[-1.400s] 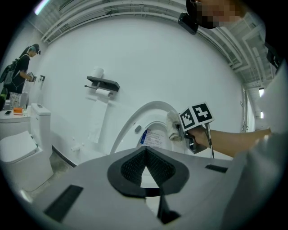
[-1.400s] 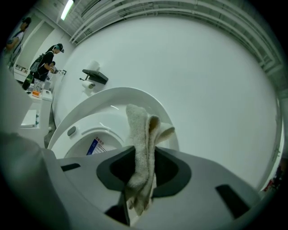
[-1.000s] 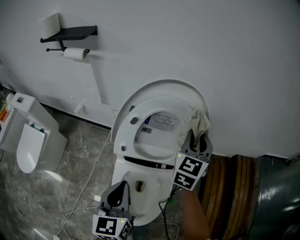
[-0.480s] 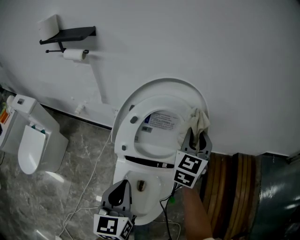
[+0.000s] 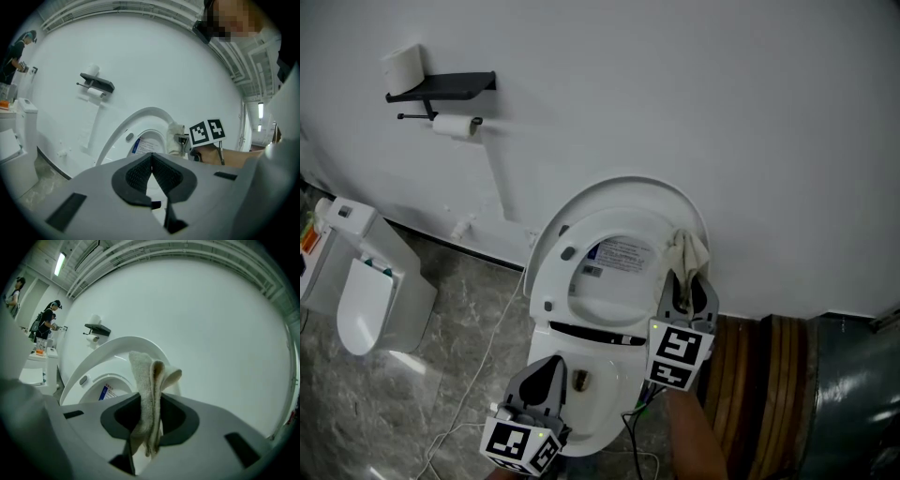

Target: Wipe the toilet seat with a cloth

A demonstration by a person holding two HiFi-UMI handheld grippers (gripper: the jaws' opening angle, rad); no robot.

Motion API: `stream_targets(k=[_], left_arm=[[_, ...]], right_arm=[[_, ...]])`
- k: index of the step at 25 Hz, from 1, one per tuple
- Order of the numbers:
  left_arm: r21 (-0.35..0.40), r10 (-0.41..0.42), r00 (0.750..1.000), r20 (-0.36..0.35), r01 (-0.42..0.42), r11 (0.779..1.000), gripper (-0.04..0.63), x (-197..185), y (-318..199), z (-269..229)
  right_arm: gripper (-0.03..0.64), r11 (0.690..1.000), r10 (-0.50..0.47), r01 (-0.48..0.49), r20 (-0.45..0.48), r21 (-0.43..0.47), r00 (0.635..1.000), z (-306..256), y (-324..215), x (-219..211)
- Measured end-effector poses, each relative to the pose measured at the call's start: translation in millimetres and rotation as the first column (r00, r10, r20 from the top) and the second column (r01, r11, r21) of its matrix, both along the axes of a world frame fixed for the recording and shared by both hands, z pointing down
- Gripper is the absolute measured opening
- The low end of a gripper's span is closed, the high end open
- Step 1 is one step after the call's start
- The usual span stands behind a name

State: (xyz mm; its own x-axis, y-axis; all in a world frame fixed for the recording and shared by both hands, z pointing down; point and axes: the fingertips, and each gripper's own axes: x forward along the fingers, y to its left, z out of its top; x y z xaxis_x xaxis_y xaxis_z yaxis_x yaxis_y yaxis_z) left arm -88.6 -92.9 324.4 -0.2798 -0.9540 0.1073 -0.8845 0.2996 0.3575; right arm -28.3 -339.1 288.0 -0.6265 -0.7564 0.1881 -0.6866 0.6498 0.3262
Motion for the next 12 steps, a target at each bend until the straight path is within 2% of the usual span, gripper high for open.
stream_targets(k=[3,9,12], left_arm=[[0.022,0.011,1.0,0.019,-0.011,1.0,0.011,-6,-10,-14],[0.061,0.114,0.992,0.059,-0.118,0.991,0.011,-4,-35,-39],[0.045,0.082,0.993,0.08,-0.086,0.995,0.011,-13,-43,-44]], right_arm=[[0.097,1.0,-0.019,0.019,0.015,0.004,1.0,-16,9,2],[0.097,0.999,-0.048,0.048,0.002,-0.001,0.999,-32,23,13],[0.097,0.998,-0.061,0.061,-0.004,-0.016,0.998,-37,31,20]])
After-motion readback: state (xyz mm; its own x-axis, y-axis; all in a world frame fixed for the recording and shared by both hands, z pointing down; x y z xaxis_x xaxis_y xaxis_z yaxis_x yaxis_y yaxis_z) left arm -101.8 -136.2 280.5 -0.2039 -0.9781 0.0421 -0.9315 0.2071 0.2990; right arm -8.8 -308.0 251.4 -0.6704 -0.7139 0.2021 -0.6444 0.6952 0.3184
